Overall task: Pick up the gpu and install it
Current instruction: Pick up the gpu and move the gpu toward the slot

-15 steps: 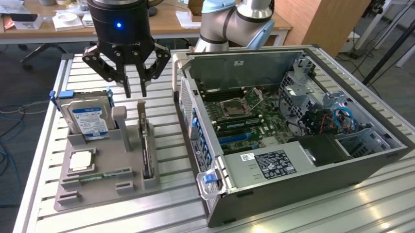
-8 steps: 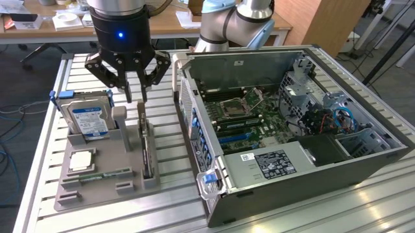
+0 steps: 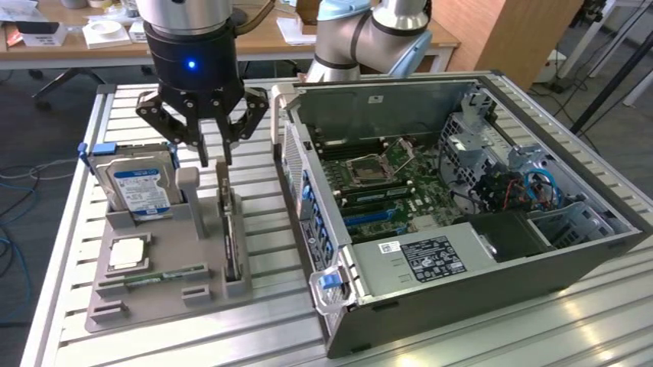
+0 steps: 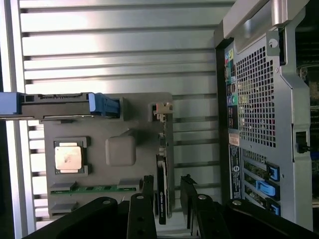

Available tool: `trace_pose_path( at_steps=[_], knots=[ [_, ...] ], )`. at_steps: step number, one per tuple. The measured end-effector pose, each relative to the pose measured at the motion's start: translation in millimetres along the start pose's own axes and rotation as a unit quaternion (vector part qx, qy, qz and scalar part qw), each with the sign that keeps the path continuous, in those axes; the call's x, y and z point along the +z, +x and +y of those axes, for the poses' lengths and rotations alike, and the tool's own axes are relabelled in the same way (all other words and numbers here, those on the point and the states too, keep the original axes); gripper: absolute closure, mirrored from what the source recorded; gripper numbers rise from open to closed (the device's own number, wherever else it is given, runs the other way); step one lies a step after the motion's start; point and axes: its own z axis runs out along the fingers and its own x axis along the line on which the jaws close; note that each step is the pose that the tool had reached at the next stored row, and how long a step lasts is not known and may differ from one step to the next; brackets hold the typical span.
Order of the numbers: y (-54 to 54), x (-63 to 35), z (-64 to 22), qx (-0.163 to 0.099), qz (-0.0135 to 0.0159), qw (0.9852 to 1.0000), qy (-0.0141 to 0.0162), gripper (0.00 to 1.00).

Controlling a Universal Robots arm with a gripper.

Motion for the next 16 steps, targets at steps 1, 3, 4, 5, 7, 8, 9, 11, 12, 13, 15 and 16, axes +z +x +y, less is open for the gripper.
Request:
trace_pose_path(
  at_steps=[1, 3, 4, 5, 7, 8, 9, 11, 12, 13, 15, 16],
  knots=[
    [0.0, 0.0, -0.6, 0.000, 0.0000, 1.0000, 0.0000, 0.64],
    [-0.3, -0.2, -3.9, 0.000, 0.0000, 1.0000, 0.0000, 0.64],
    [-0.4, -0.2, -5.9, 0.000, 0.0000, 1.0000, 0.0000, 0.64],
    [-0.6, -0.3, -8.2, 0.000, 0.0000, 1.0000, 0.0000, 0.64],
    [-0.9, -0.5, -12.6, 0.000, 0.0000, 1.0000, 0.0000, 0.64],
    [-1.0, -0.6, -14.7, 0.000, 0.0000, 1.0000, 0.0000, 0.64],
    [-1.2, -0.7, -17.0, 0.000, 0.0000, 1.0000, 0.0000, 0.64],
    [-1.5, -0.8, -19.8, 0.000, 0.0000, 1.0000, -0.0001, 0.64],
    [-1.4, -0.8, -19.8, 0.000, 0.0000, 1.0000, -0.0001, 0.64],
    [-1.4, -0.8, -19.8, 0.000, 0.0000, 1.0000, -0.0001, 0.64],
    [-1.4, 1.1, -19.9, 0.000, -0.0001, 1.0000, -0.0001, 0.64],
    [-1.3, 3.0, -20.0, 0.000, 0.0000, 1.0000, -0.0001, 0.64]
  ],
)
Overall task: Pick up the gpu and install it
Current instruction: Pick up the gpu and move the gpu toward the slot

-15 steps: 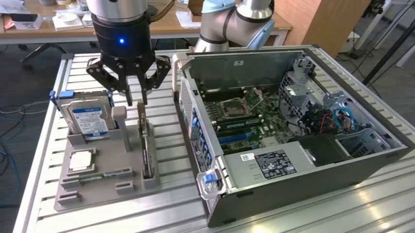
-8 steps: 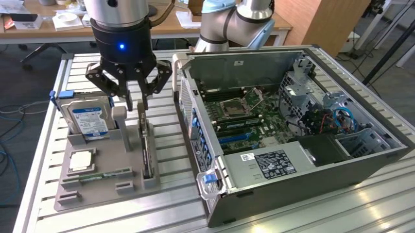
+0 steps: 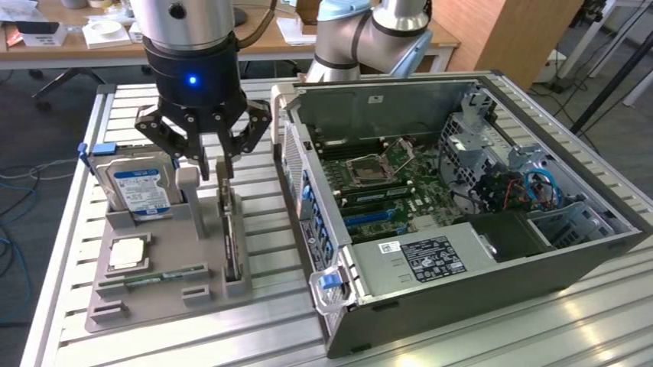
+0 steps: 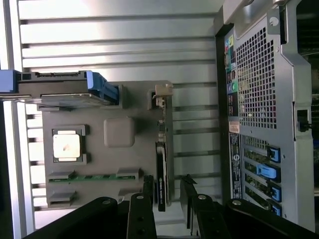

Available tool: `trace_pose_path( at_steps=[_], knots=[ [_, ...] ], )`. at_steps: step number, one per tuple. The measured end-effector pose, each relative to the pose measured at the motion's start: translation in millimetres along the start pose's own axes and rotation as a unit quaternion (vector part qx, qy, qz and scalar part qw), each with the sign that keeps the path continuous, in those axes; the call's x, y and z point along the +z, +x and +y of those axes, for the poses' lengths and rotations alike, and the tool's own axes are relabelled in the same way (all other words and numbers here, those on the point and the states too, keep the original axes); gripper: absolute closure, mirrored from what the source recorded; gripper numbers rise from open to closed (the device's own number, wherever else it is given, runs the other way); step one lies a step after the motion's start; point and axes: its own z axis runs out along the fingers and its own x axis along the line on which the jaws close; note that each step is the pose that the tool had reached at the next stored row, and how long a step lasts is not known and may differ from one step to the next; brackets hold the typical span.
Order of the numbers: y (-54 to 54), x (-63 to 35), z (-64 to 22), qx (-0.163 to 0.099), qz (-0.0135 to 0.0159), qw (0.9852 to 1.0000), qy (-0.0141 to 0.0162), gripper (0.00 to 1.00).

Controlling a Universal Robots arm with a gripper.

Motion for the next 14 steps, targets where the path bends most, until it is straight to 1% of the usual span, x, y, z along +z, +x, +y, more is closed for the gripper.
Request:
trace_pose_path(
  at_steps=[14],
  knots=[
    [0.5, 25.0, -1.5, 0.000, 0.0001, 1.0000, 0.0001, 0.64]
  ],
)
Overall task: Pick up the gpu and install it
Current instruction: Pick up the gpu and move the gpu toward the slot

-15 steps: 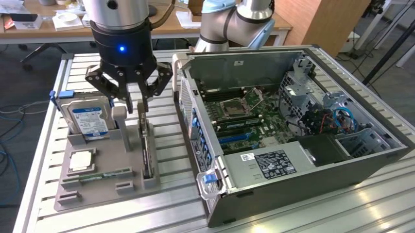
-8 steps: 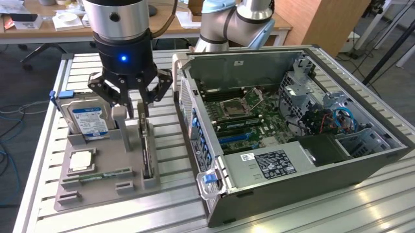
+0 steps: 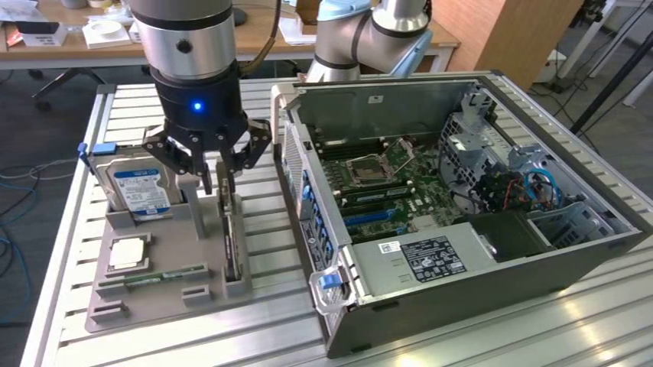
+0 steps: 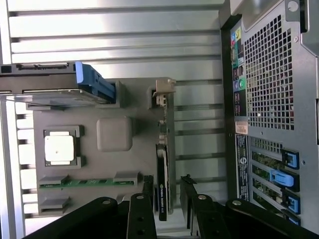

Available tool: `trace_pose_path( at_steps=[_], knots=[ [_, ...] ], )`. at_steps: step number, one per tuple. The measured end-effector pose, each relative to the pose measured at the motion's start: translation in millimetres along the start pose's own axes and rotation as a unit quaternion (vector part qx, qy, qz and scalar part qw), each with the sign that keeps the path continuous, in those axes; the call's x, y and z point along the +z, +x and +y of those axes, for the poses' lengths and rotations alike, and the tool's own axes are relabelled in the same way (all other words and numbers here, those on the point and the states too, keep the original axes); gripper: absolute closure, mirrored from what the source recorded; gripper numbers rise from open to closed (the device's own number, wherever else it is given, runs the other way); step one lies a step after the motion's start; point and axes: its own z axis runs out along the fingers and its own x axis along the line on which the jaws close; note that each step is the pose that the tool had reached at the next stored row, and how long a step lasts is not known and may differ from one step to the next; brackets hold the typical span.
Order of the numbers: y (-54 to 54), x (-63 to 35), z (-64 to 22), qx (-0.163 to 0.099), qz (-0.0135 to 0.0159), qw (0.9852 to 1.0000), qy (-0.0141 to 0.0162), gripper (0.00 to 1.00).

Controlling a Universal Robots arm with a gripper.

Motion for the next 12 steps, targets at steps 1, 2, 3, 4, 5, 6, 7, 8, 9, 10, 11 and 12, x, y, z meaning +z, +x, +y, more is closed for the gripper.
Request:
trace_pose_path(
  at_steps=[1, 2, 3, 4, 5, 6, 7, 8, 9, 10, 11, 12],
  knots=[
    [0.0, 0.3, 0.0, 0.000, 0.0001, 1.0000, 0.0000, 0.64],
    [0.0, 0.3, 0.0, 0.000, 0.0001, 1.0000, 0.0000, 0.64],
    [0.0, 0.3, 0.0, 0.000, 0.0002, 1.0000, 0.0000, 0.64],
    [0.0, 0.3, 0.0, 0.000, 0.0001, 1.0000, 0.0000, 0.64],
    [0.0, 0.3, 0.0, 0.000, 0.0002, 1.0000, 0.0000, 0.64],
    [0.0, 0.4, 0.0, 0.000, 0.0001, 1.0000, 0.0000, 0.64],
    [0.0, 0.4, 0.0, 0.000, 0.0001, 1.0000, 0.0000, 0.64],
    [0.0, 0.4, 0.0, 0.000, 0.0002, 1.0000, 0.0000, 0.64],
    [0.0, 0.3, 0.0, 0.000, 0.0002, 1.0000, 0.0000, 0.63],
    [0.0, 0.4, 0.0, 0.000, 0.0001, 1.0000, 0.0000, 0.63],
    [0.0, 0.4, 0.0, 0.000, 0.0001, 1.0000, 0.0000, 0.57],
    [0.0, 0.4, 0.0, 0.000, 0.0001, 1.0000, 0.0000, 0.57]
  ],
)
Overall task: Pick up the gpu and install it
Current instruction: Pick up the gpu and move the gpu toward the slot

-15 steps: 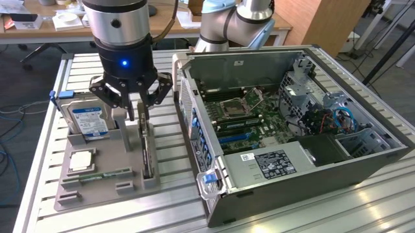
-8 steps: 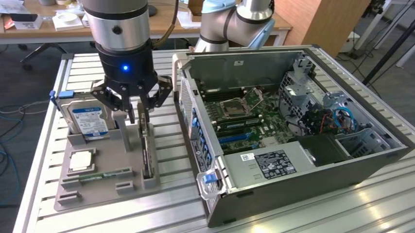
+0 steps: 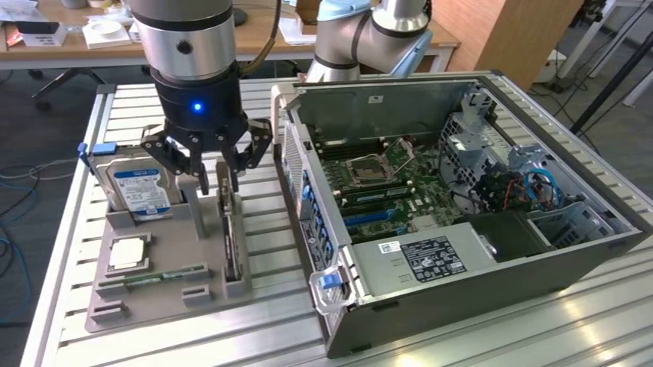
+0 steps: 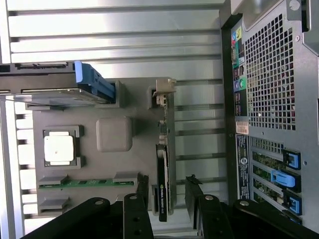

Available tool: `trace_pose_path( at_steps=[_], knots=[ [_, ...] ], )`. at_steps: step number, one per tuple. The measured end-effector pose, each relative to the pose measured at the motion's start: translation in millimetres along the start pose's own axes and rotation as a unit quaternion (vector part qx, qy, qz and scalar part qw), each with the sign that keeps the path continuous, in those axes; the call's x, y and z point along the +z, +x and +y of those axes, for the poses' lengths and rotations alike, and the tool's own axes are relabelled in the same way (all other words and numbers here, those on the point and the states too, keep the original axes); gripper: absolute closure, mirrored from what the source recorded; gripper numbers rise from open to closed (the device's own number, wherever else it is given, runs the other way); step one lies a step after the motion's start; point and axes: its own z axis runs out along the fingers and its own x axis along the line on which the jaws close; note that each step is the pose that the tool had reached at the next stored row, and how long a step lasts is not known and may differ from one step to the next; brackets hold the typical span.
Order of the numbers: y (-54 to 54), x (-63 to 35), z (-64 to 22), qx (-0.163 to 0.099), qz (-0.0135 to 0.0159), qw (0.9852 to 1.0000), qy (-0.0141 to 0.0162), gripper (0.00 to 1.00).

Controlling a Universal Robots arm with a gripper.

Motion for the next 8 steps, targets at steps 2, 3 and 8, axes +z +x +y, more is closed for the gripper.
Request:
trace_pose_path(
  at_steps=[2, 3, 8],
  knots=[
    [0.0, 1.0, 0.0, 0.000, -0.0001, 1.0000, -0.0002, 0.57],
    [0.0, 2.8, -0.1, 0.000, -0.0001, 1.0000, -0.0004, 0.57],
    [0.3, 11.8, -0.5, 0.000, 0.0000, 1.0000, -0.0003, 0.57]
  ],
)
